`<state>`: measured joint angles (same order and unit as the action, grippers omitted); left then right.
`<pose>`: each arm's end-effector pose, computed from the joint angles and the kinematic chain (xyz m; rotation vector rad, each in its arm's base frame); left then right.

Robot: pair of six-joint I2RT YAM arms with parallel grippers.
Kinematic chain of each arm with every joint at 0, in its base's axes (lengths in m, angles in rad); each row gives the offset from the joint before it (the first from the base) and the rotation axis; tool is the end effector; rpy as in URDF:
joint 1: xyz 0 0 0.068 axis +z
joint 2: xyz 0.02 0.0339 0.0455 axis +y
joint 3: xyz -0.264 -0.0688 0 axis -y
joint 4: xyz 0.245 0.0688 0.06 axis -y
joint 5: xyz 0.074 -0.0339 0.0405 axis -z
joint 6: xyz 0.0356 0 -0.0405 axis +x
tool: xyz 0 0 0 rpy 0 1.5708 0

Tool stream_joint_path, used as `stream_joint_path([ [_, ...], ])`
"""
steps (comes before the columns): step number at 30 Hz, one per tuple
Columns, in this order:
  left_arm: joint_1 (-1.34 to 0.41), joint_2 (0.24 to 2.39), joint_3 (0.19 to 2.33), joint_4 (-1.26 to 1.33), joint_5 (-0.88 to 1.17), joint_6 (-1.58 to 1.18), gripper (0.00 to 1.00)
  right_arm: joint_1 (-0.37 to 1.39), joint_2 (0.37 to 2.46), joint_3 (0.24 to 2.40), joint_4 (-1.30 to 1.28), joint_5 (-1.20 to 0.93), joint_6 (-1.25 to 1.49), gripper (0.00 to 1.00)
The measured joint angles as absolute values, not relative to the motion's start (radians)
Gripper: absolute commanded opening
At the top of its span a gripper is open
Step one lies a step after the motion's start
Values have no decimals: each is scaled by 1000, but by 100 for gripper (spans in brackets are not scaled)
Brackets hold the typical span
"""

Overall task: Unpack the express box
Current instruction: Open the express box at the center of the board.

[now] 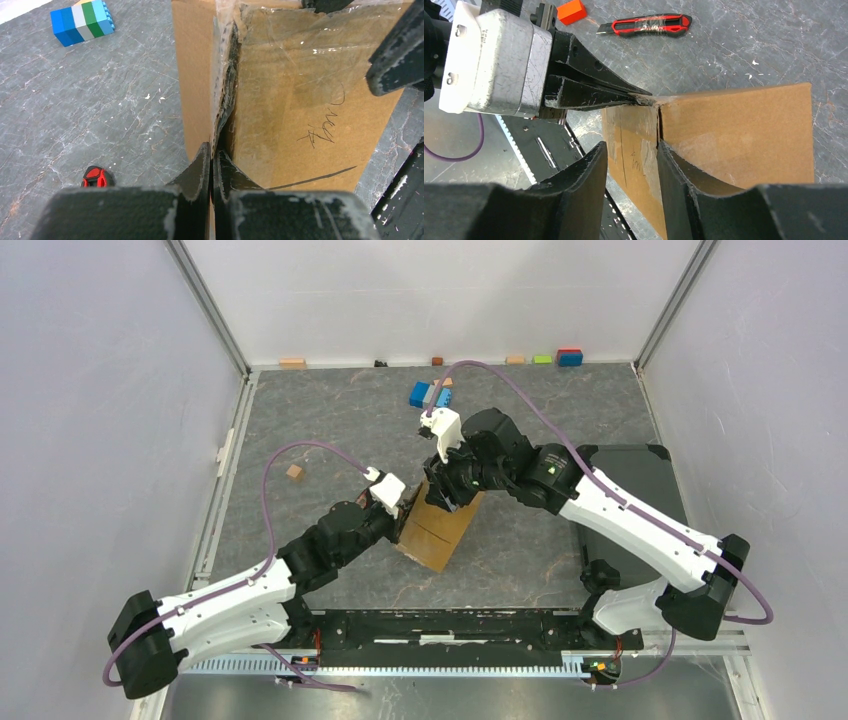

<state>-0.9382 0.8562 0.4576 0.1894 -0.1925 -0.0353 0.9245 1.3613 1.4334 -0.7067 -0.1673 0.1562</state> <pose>0.1253 -0.1594 0.2505 0.6592 1.6825 -0.5288 0.1717 0.2375 0.3845 -0.9551 2.1019 0.7658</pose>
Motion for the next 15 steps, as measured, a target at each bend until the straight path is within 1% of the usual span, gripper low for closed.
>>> stream_joint_path([
  [2, -938, 853, 458, 188, -190, -35, 2, 926, 1361, 1433, -709, -152, 154, 44],
  [6, -938, 850, 457, 185, -186, -23, 2, 928, 1365, 1433, -712, -141, 148, 36],
  [12, -938, 846, 457, 179, -185, -6, 2, 932, 1380, 1450, -724, -101, 137, 31],
  [15, -938, 843, 457, 178, -185, 4, 2, 941, 1388, 1463, -738, -73, 130, 26],
])
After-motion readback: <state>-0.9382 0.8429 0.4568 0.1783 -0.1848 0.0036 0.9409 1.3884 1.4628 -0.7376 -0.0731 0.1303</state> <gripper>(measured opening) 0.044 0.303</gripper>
